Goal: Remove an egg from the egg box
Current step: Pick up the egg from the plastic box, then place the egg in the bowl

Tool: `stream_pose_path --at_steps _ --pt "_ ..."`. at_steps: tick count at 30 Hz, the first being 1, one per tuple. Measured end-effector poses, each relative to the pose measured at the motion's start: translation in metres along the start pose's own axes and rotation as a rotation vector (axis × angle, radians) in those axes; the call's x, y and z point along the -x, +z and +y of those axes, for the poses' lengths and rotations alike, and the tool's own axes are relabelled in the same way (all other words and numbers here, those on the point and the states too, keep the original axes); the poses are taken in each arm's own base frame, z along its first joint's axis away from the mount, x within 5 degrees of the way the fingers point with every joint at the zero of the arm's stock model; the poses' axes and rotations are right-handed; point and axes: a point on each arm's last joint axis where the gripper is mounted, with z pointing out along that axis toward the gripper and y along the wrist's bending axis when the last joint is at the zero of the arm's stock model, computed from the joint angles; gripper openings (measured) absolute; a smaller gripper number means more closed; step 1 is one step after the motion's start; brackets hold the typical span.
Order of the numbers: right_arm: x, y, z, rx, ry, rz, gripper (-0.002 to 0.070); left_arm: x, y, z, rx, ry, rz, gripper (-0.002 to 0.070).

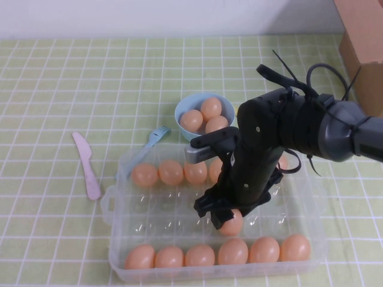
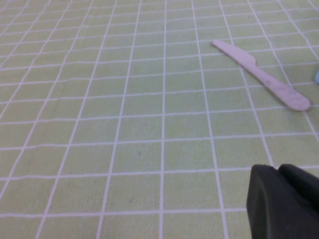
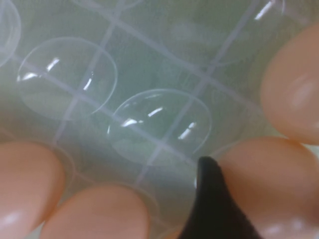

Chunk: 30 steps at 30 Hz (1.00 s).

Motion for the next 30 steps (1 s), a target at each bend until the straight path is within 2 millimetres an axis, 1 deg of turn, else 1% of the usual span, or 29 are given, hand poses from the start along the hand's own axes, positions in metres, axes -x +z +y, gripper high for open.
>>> stream_pose_path --at_steps 1,2,7,10,14,16,20,23,26,28,30 --pt "0.0 0.0 0.0 0.0 0.0 0.0 0.0369 0.0 0.0 0.0 0.0 0.0 0.0 -0.0004" --pt "0.0 0.0 0.0 0.001 0.001 0.0 0.0365 0.0 0.0 0.0 0.0 0.0 0.0 -0.0005" --pt "-0.001 0.0 0.0 0.003 0.003 0.014 0.0365 0.0 0.0 0.0 0.0 0.0 0.0 -0.0005" --pt "-0.003 -0.006 0.001 0.007 0.004 0.018 0.0365 0.0 0.0 0.0 0.0 0.0 0.0 -0.0005" --pt "-0.007 -0.031 0.004 0.02 -0.006 -0.031 0.0365 0.0 0.0 0.0 0.0 0.0 0.0 -0.0005" --pt "-0.009 -0.054 0.006 0.021 -0.02 -0.088 0.0365 0.0 0.0 0.0 0.0 0.0 0.0 -0.0005" --pt "-0.008 -0.088 0.006 -0.012 -0.055 -0.184 0.0364 0.0 0.0 0.0 0.0 0.0 0.0 -0.0005" --pt "0.004 -0.107 0.0 -0.075 -0.082 -0.262 0.0364 0.0 0.0 0.0 0.0 0.0 0.0 -0.0005" --pt "0.024 -0.125 -0.012 -0.123 -0.077 -0.356 0.0364 0.0 0.0 0.0 0.0 0.0 0.0 -0.0005" --pt "0.04 -0.13 -0.021 -0.144 -0.059 -0.401 0.0364 0.0 0.0 0.0 0.0 0.0 0.0 -0.0005" --pt "0.055 -0.128 -0.03 -0.156 -0.042 -0.423 0.0364 0.0 0.0 0.0 0.0 0.0 0.0 -0.0005"
